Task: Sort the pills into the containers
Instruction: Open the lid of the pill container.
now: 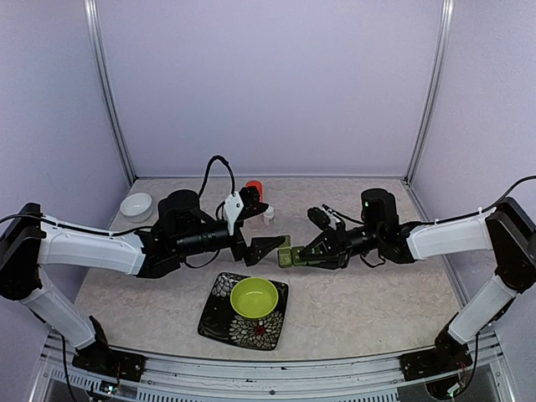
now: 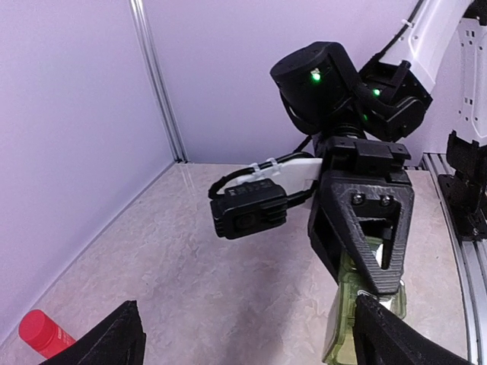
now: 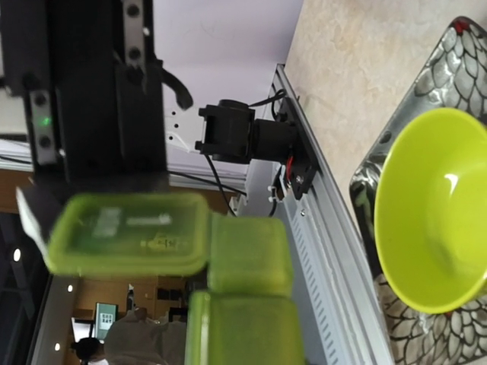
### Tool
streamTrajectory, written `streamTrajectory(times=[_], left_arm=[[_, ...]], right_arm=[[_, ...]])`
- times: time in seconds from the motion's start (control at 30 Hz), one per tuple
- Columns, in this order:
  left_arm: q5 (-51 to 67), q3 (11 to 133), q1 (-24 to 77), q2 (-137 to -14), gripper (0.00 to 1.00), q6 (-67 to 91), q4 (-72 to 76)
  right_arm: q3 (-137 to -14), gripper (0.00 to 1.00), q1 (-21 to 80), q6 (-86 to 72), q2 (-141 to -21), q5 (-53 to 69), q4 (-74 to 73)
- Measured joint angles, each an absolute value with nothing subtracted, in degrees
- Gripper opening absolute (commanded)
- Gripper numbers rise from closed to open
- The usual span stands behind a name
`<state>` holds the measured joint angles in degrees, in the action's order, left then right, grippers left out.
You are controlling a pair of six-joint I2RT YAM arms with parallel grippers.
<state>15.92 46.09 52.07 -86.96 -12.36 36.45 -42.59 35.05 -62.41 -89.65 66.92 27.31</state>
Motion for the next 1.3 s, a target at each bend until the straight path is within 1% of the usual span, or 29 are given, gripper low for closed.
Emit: streamTrajectory(times=[0.3,0.73,1.3], left_arm=[[12.12,49.98,51.44,-89.08,0.92,-9.72,34.68],[12.19,53.84,51.00,-92.97,0.90,-8.93,28.12],[21.23,56.03,48.18,-94.52,0.88,-10.68,23.40]], right_arm=[[-42.59,0.00,35.05,-59.99,-89.21,66.89,25.04],[-42.61,0.00,35.05,-59.37,-87.61,67.18,24.86],[-45.21,0.00,35.05,-57.82,-87.37,69.30,22.59]])
